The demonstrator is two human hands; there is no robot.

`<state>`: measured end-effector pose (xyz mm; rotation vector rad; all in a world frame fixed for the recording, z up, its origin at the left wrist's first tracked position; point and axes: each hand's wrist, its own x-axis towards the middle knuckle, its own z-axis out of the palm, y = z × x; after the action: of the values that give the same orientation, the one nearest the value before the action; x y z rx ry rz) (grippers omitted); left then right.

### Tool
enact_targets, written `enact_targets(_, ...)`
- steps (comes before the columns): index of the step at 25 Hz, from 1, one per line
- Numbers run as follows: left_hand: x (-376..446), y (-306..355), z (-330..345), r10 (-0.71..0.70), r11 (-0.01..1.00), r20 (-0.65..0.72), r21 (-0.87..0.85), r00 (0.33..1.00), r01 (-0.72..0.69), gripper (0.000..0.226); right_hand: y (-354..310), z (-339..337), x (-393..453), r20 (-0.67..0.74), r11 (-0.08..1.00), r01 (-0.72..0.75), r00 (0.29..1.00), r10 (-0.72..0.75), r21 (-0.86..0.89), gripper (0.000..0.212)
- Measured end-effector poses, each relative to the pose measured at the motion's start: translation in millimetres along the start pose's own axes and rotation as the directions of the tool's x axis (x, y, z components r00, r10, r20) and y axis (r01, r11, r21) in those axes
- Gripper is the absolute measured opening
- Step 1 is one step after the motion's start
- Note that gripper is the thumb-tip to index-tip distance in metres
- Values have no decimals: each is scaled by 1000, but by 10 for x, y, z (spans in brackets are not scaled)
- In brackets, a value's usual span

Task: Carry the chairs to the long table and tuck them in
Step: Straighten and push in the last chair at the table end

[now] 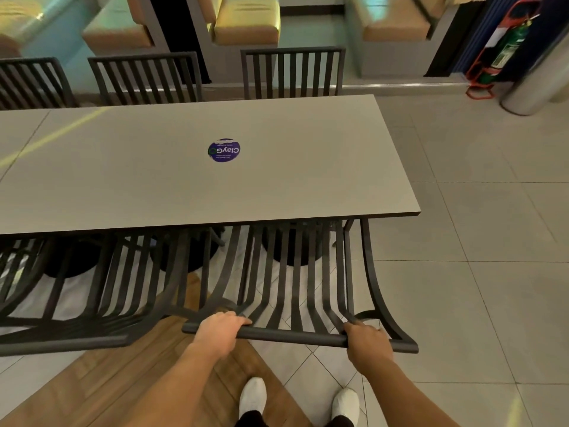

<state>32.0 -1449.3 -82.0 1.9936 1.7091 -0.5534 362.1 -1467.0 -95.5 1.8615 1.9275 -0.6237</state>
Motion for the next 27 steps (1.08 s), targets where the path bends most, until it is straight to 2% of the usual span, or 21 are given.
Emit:
enact_targets(19,142,797,61,-76,996,11,-41,997,76,65,812,-286,314,36,992,68,997,-65,-109,40)
enact_targets(27,138,816,63,-86,995,36,-42,996,88,67,844,-245,361,36,990,70,997,-66,-123,32)
